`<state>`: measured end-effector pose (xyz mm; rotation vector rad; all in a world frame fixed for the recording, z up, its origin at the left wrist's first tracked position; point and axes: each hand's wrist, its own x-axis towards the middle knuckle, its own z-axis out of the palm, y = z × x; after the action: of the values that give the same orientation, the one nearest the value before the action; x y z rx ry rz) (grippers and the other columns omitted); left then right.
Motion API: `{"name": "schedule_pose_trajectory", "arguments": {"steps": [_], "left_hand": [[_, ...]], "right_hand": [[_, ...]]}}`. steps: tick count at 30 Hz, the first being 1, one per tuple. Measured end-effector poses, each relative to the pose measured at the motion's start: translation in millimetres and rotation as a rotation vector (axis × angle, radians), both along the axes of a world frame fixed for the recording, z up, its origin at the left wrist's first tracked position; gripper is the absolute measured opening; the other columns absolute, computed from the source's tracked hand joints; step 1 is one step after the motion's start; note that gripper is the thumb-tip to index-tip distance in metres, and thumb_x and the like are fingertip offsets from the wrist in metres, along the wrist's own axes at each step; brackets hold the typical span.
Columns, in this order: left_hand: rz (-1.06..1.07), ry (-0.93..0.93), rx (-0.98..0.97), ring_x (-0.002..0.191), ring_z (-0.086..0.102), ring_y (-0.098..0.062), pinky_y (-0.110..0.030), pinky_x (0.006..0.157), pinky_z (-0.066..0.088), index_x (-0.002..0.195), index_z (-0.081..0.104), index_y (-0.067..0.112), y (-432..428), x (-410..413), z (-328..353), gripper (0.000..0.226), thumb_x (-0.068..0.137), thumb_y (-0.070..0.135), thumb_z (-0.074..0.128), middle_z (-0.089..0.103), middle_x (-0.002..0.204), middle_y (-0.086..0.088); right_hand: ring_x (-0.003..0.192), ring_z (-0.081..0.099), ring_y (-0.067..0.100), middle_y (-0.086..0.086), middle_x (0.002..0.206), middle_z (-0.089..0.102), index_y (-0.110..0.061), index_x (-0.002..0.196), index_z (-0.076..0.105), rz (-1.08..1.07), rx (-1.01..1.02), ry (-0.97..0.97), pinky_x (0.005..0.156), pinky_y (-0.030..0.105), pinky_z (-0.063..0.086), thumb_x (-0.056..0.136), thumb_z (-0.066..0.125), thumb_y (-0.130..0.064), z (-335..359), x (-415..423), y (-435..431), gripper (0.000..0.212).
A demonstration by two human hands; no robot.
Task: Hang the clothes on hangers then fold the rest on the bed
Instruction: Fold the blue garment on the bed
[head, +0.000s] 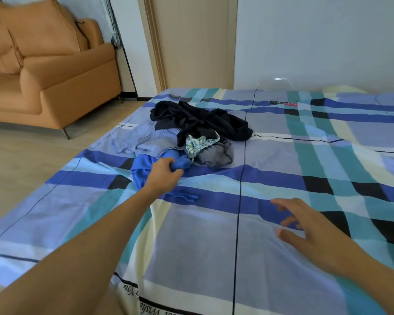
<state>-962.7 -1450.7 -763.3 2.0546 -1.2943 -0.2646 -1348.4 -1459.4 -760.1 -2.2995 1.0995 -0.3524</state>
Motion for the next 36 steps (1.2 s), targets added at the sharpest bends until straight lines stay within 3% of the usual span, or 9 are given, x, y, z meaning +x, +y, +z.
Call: {"name": "schedule_pose_trajectory", "arguments": {"steps": [7,11,14,16,19,22,26,31,36], "left_hand": [[-0.742,0.319,0.069,0.053,0.037,-0.009,-0.025,0.052,0.032,0.063,0.045,0.014,51,-126,87,0.014,0.070,0.015,0.057,0.039,0.058,0.007],[-1.130,0.398,0.137,0.065,0.050,-0.007,-0.014,0.062,0.040,0.075,0.056,0.014,84,-193,103,0.034,0.079,-0.019,0.060,0.055,0.072,-0.007],[-1.071,0.519,0.077,0.079,0.054,-0.019,-0.030,0.070,0.046,0.098,0.058,-0.005,83,-199,104,0.012,0.088,-0.008,0.063,0.060,0.088,-0.023],[-0.911,0.555,0.021,0.088,0.062,-0.021,-0.040,0.077,0.050,0.116,0.055,0.003,72,-184,98,0.034,0.089,0.018,0.069,0.066,0.102,-0.018],[-0.714,0.341,0.195,0.108,0.062,-0.004,-0.037,0.100,0.052,0.130,0.051,0.036,59,-155,78,0.072,0.068,0.066,0.070,0.063,0.119,0.010],[-0.815,0.242,0.380,0.120,0.056,0.003,-0.036,0.108,0.044,0.134,0.049,0.046,61,-148,59,0.081,0.063,0.079,0.070,0.060,0.127,0.025],[-0.939,0.303,0.346,0.115,0.060,0.003,-0.023,0.099,0.048,0.126,0.054,0.036,72,-161,53,0.065,0.072,0.053,0.085,0.064,0.121,0.024],[-0.786,0.134,0.088,0.059,0.039,-0.003,-0.019,0.061,0.036,0.070,0.048,0.013,70,-179,37,0.032,0.094,0.020,0.068,0.045,0.061,0.014],[-0.583,0.719,-0.116,0.088,0.068,-0.008,-0.022,0.080,0.054,0.104,0.069,0.012,57,-179,68,0.025,0.106,0.010,0.044,0.075,0.093,0.004]], "right_hand": [[0.110,0.062,-0.003,-0.031,0.131,0.047,-0.064,0.148,0.014,-0.043,0.174,-0.256,0.085,0.020,0.053,0.079,0.083,-0.039,2,11,7,0.101],[0.088,0.053,0.039,0.023,0.087,0.060,-0.036,0.156,0.031,-0.028,0.286,-0.437,0.073,0.045,0.047,0.080,0.077,-0.025,7,17,18,0.090],[0.068,0.057,0.025,0.007,0.084,0.065,-0.022,0.109,0.064,-0.113,0.297,-0.312,0.059,0.020,0.046,0.089,0.067,-0.006,18,11,26,0.026],[0.072,0.060,0.023,0.010,0.077,0.064,-0.014,0.082,0.063,-0.247,0.258,-0.296,0.061,0.016,0.043,0.093,0.061,0.005,25,4,27,0.022],[0.088,0.068,0.017,-0.003,0.082,0.074,-0.018,0.093,0.068,-0.419,0.341,-0.568,0.081,0.036,0.050,0.098,0.061,-0.014,41,-1,24,0.010],[0.096,0.072,0.004,-0.015,0.102,0.077,-0.029,0.112,0.066,-0.526,0.534,-0.864,0.088,0.032,0.052,0.097,0.062,-0.035,56,-6,21,0.017],[0.097,0.075,0.019,-0.002,0.105,0.078,-0.025,0.116,0.070,-0.622,0.691,-0.904,0.085,0.038,0.056,0.095,0.060,-0.053,60,-17,15,0.036],[0.110,0.071,0.025,0.009,0.117,0.074,-0.008,0.125,0.068,-0.663,0.728,-1.008,0.091,0.040,0.057,0.097,0.062,-0.035,53,-22,8,0.039],[0.102,0.071,0.021,0.002,0.113,0.072,-0.020,0.129,0.056,-0.545,0.600,-0.858,0.080,0.037,0.057,0.082,0.078,-0.022,57,-28,7,0.052]]}}
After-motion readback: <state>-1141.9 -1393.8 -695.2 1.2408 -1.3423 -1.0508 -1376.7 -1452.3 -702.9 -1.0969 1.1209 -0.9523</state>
